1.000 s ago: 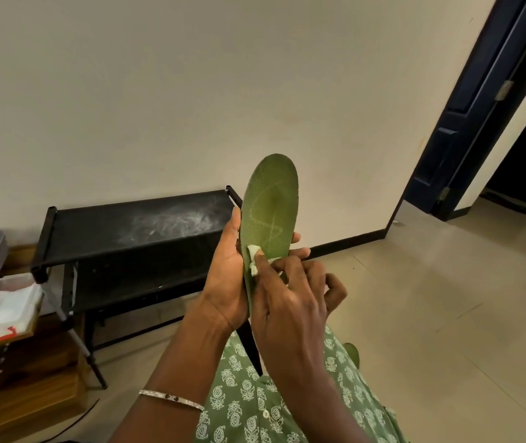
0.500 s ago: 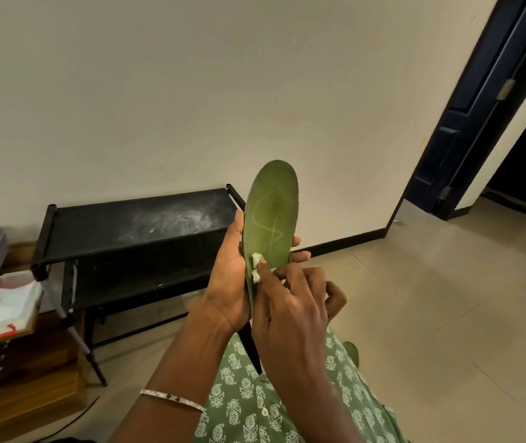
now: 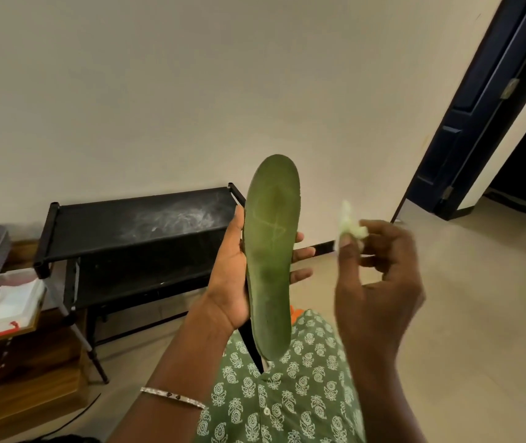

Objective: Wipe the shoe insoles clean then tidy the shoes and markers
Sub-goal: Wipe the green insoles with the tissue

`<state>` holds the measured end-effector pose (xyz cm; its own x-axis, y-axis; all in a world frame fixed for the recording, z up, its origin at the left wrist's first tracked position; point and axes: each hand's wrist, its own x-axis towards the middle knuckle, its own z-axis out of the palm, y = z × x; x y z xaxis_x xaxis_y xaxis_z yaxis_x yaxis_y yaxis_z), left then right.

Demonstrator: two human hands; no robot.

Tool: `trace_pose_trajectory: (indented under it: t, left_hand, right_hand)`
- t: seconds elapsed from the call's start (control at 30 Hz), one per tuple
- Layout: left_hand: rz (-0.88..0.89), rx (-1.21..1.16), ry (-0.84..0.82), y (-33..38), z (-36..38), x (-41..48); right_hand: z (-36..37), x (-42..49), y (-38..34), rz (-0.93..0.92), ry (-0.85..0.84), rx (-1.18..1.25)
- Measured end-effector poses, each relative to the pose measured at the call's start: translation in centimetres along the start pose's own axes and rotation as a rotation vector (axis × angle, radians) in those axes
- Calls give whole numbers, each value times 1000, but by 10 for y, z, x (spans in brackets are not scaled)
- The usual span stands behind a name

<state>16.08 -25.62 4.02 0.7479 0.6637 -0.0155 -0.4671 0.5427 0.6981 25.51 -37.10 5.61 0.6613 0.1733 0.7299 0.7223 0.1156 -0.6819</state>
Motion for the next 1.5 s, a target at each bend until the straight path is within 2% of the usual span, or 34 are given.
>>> trace_pose_trajectory:
  t: [0.17,0.27,0.33,0.5,0.73,0.83,1.0,1.13,1.33,1.5]
  left_hand:
    - [25,-20,23,1,-1,3]
    - [12,-33,7,-1,-1,4]
    - [5,-24,16,-2,-1,5]
    - [-2,14,19,-1,-1,2]
    - [-60,-110,-41,-1,-4,4]
    - [-26,-180,-67,-2,-8,7]
    - [32,-211,-88,-3,-10,10]
    - [32,-230,-82,-1,-8,10]
    - [-15,-184,-13,-12,6,10]
    - [21,-206,-26,-6,-4,10]
  right_hand:
    - [-29,28,22,437,26,319]
    - [-31,23,27,552,-88,456]
    - [-27,16,22,565,-180,477]
    - [-5,-5,7,445,-431,435]
    - [11,-26,8,137,-451,23]
    - [11,-29,12,48,-546,-136]
    - [4,-37,22,-27,-633,-195]
    - [7,-36,27,-85,-578,-176]
    - [31,-33,24,-181,-332,-229]
    - [24,-50,28,-210,-370,-204]
